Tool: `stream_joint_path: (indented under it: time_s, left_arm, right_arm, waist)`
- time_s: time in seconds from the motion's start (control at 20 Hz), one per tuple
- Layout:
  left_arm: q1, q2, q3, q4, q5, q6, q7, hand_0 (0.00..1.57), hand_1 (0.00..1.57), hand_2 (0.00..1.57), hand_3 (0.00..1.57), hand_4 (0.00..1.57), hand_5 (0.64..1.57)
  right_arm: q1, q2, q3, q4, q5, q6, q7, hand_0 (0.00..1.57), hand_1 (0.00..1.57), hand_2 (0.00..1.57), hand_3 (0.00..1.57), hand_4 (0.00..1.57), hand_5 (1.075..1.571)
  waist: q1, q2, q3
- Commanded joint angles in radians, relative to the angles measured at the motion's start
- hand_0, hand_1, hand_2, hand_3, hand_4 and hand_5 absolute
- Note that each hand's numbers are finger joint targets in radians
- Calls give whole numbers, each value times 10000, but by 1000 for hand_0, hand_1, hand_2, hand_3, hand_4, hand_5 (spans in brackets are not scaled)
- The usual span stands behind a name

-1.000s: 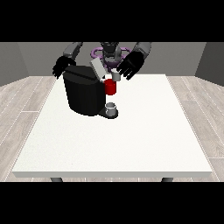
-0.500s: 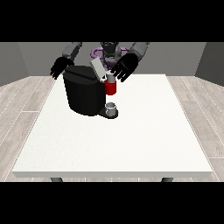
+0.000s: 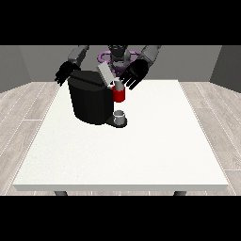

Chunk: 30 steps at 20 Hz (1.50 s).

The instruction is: Insert the coffee pod into the coffee machine and close the lid

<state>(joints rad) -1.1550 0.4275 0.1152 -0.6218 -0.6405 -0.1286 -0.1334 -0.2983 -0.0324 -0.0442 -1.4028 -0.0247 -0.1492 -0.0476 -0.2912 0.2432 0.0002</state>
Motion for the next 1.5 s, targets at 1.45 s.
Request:
stream_joint_path:
  time_s: [1.45]
  left_arm:
    - [-318,114,-151,-44,-619,-155,-204,1073,1073,1125,967,364,1571]
  right_arm:
    - [-898,-362,-718,672,-330,-155,-156,0,0,0,0,431,1571]
  waist:
    - [393,524,0]
